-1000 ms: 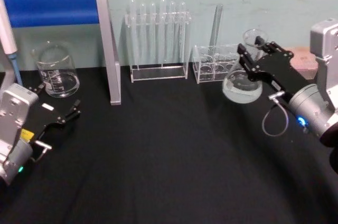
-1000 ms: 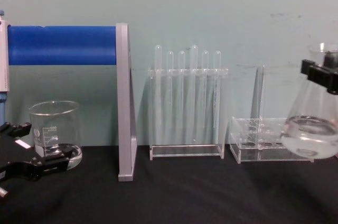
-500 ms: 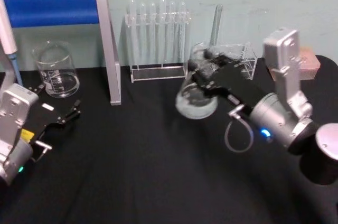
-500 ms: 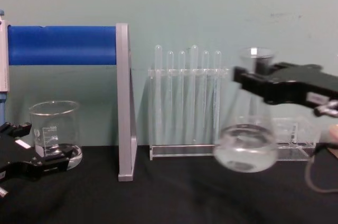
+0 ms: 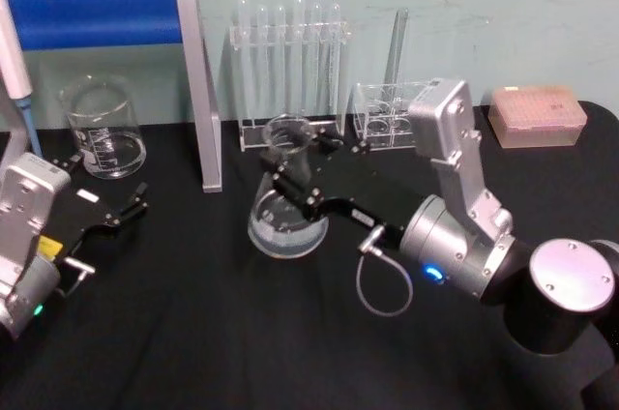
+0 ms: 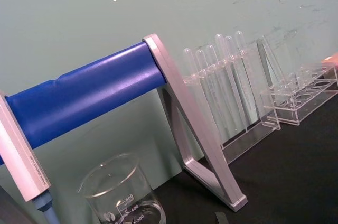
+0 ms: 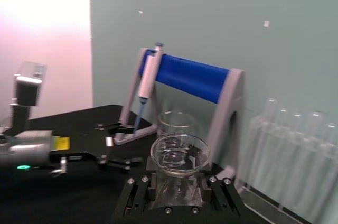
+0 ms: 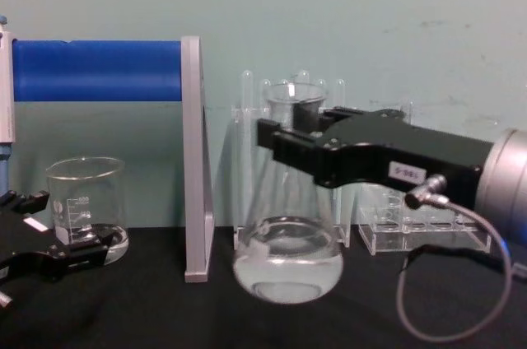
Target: Grasp the erlenmeyer flask with one hand, shake it three times, then place it back.
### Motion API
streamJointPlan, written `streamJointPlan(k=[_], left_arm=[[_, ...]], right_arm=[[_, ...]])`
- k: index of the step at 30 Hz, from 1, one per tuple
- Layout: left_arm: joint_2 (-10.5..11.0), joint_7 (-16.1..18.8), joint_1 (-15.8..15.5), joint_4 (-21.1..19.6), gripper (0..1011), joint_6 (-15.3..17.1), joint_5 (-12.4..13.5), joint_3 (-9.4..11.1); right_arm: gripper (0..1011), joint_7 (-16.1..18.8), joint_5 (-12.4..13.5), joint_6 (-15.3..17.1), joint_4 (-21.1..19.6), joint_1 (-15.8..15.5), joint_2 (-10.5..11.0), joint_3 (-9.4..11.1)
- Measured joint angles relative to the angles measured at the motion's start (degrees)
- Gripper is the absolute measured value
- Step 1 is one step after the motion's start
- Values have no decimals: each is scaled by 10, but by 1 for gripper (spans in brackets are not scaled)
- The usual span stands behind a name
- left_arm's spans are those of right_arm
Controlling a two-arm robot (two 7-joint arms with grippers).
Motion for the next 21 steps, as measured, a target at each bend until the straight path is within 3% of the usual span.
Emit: streamJointPlan(k=[12,21], left_arm=[[0,0,0,0,1001,0,0,0],[0,0,0,0,1001,0,0,0]], right_arm=[[449,15,12,0,-8,4,8,-36],[449,3,17,-1,-4,7,12,-34]])
